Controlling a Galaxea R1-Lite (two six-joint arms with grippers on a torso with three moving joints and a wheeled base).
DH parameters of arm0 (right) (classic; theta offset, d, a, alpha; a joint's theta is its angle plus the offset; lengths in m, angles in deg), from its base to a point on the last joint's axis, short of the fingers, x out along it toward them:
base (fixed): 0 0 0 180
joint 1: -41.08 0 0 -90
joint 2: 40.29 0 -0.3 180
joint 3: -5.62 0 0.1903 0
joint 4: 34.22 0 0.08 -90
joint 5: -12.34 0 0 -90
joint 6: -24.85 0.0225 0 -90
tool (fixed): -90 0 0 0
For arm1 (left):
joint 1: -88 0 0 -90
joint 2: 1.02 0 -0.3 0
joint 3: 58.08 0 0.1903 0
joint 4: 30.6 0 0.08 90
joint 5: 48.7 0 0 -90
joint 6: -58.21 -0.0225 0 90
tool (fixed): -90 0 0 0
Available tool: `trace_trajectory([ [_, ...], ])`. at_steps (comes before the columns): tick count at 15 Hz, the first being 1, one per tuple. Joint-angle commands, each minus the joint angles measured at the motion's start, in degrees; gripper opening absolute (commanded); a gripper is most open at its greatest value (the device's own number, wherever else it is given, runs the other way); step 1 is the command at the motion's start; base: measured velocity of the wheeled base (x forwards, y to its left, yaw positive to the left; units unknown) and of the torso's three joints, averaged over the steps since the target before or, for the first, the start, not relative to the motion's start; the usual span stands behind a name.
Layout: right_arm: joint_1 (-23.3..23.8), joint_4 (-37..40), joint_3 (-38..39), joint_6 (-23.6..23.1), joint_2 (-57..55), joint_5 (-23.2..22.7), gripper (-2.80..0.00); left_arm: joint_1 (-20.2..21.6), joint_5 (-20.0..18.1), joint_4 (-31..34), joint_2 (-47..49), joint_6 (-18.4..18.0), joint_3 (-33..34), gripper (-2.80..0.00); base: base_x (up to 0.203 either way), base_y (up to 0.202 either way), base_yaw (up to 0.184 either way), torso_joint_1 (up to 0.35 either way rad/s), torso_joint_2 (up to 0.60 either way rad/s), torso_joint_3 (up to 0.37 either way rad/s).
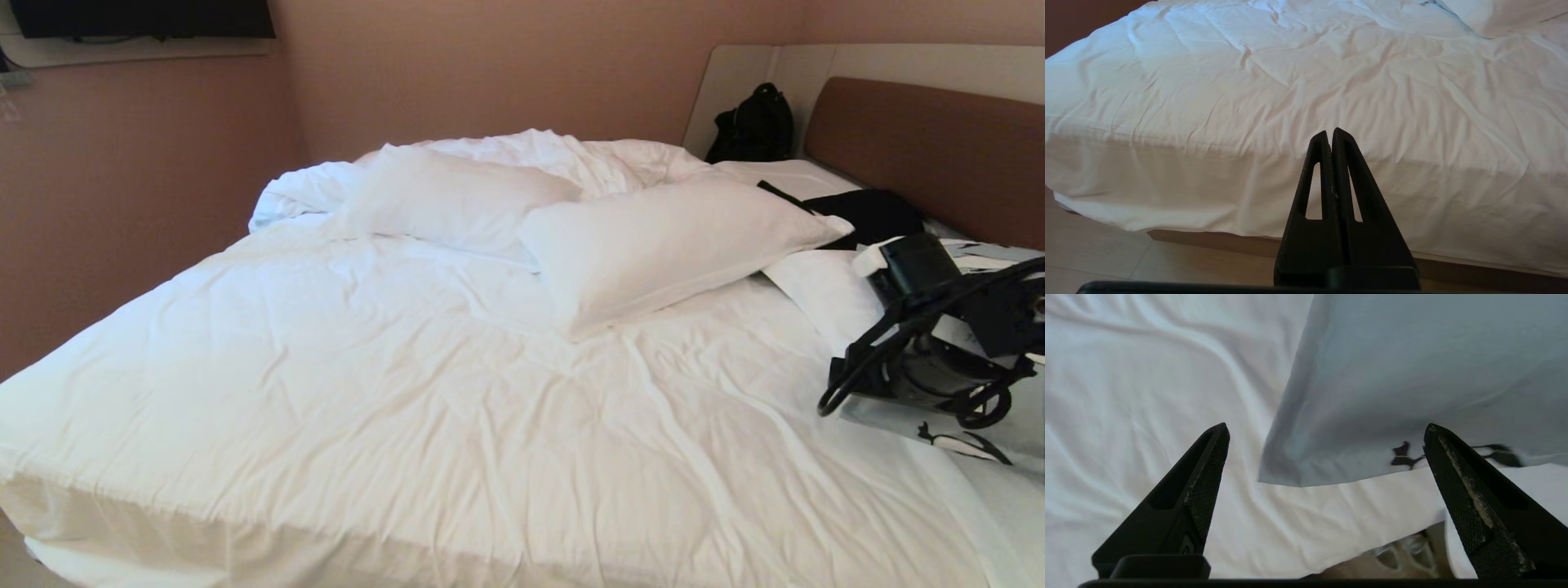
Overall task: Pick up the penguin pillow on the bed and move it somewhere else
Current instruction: Place the pillow at the bedside
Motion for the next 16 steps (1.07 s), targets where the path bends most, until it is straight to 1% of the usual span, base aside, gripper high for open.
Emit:
trace_trajectory([
  [1,0.0,4.3,-2.4,10.8,-2.1,-12.1,0.00,0.0,0.0,0.0,0.0,0.0,0.0,-2.80,0.000,0.000,0.000,0.000,0.00,0.000],
  [3,0.5,8.1,-5.3,15.0,-2.6,-21.6,0.00,0.0,0.0,0.0,0.0,-0.1,0.0,-2.80,0.000,0.000,0.000,0.000,0.00,0.000],
  [4,1.0,9.2,-6.2,16.7,-2.9,-25.6,0.00,0.0,0.0,0.0,0.0,0.0,0.0,-2.80,0.000,0.000,0.000,0.000,0.00,0.000],
  [5,1.3,10.2,-6.5,17.3,-3.4,-28.3,0.00,0.0,0.0,0.0,0.0,0.0,0.0,-2.80,0.000,0.000,0.000,0.000,0.00,0.000],
  [7,1.7,11.5,-6.5,20.1,-4.2,-30.9,0.00,0.0,0.0,0.0,0.0,0.0,0.0,-2.80,0.000,0.000,0.000,0.000,0.00,0.000],
  [10,3.0,11.7,-6.4,24.0,-4.5,-36.1,0.00,0.0,0.0,0.0,0.0,-0.1,0.0,-2.80,0.000,0.000,0.000,0.000,0.00,0.000],
  [13,6.1,11.1,-7.3,26.6,-6.7,-37.1,0.00,0.0,0.0,0.0,0.0,0.0,0.0,-2.80,0.000,0.000,0.000,0.000,0.00,0.000],
  [16,9.4,10.5,-7.7,27.5,-6.9,-39.0,0.00,0.0,-0.1,0.0,0.0,0.0,0.0,-2.80,0.000,0.000,0.000,0.000,0.00,0.000],
])
